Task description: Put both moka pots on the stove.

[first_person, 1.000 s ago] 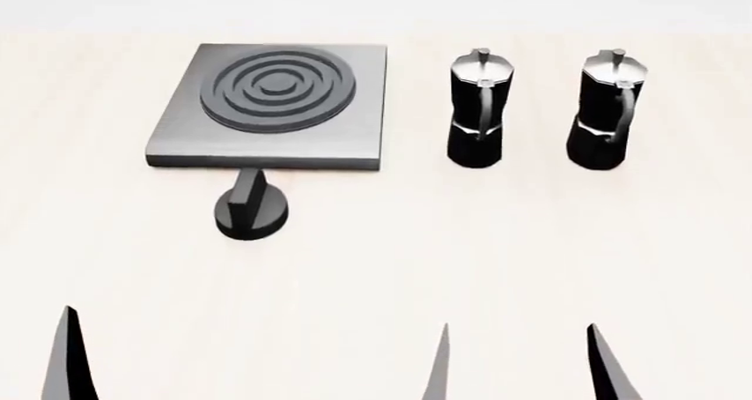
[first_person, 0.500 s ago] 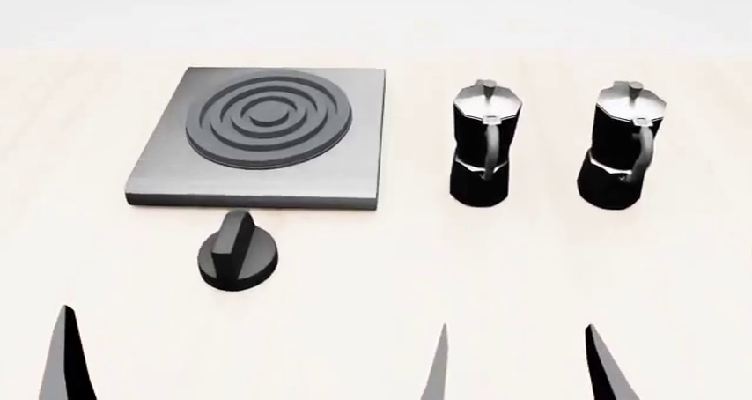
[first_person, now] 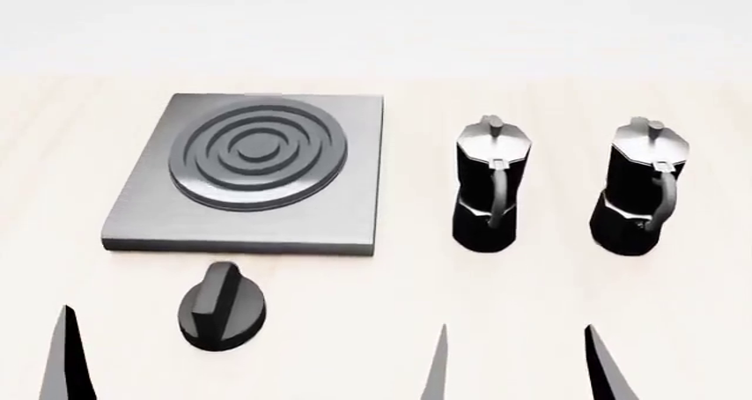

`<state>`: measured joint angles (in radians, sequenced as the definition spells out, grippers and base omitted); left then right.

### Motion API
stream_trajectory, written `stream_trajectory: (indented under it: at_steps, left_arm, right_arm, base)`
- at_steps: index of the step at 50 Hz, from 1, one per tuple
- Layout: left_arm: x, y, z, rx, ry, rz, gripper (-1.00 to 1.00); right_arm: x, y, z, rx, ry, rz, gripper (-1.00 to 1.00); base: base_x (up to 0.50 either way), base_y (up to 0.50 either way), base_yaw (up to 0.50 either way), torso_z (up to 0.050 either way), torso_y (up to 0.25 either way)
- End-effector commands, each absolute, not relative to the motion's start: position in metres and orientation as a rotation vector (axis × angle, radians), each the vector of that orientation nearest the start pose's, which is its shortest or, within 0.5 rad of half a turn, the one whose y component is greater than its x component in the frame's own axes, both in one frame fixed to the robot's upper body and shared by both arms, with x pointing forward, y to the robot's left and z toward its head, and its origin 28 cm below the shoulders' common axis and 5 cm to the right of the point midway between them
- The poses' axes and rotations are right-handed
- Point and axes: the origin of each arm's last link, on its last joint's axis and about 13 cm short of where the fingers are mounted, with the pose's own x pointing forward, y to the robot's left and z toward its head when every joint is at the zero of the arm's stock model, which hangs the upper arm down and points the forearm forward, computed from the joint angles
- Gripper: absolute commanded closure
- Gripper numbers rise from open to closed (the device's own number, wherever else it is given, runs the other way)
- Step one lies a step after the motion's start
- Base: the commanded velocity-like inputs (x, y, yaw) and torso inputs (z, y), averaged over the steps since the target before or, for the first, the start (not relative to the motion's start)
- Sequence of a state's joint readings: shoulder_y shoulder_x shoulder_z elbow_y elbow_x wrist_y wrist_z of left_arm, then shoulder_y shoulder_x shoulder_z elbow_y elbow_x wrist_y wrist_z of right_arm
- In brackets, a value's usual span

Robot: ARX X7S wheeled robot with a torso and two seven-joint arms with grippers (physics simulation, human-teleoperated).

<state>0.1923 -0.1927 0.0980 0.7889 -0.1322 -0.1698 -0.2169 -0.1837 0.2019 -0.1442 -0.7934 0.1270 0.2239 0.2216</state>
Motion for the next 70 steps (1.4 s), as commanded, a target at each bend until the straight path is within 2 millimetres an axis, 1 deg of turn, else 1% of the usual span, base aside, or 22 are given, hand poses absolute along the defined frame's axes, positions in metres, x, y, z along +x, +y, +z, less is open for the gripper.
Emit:
stream_trajectory:
  at_steps: [1,29,41,47,70]
  left_arm:
    - [0.1516,0.2066,0.1286,-0.028,-0.400,-0.001,-1.00]
    - [0.1523,0.2074,0.1276,-0.028,-0.399,0.002,-1.00]
    - [0.1518,0.2068,0.1287,-0.027,-0.398,0.001,-1.00]
    - [0.1539,0.2072,0.1257,-0.026,-0.396,0.003,-1.00]
    - [0.1530,0.2070,0.1267,-0.027,-0.398,0.002,-1.00]
  right_arm:
    - [0.1517,-0.0911,0.1252,0.019,-0.351,0.038,-1.00]
    - [0.1510,-0.0901,0.1244,0.012,-0.357,0.043,-1.00]
    - [0.1505,-0.0898,0.1236,0.021,-0.343,0.054,-1.00]
    - [0.1510,-0.0896,0.1234,0.018,-0.345,0.054,-1.00]
    - [0.1511,-0.0897,0.1232,0.021,-0.349,0.054,-1.00]
  base:
    - [0.25,0.00,0.00,0.000,0.000]
    - [0.24,0.00,0.00,0.000,0.001]
    - [0.00,0.01,0.00,0.000,0.000]
    - [0.00,0.17,0.00,0.000,0.000]
    - [0.00,0.17,0.00,0.000,0.000]
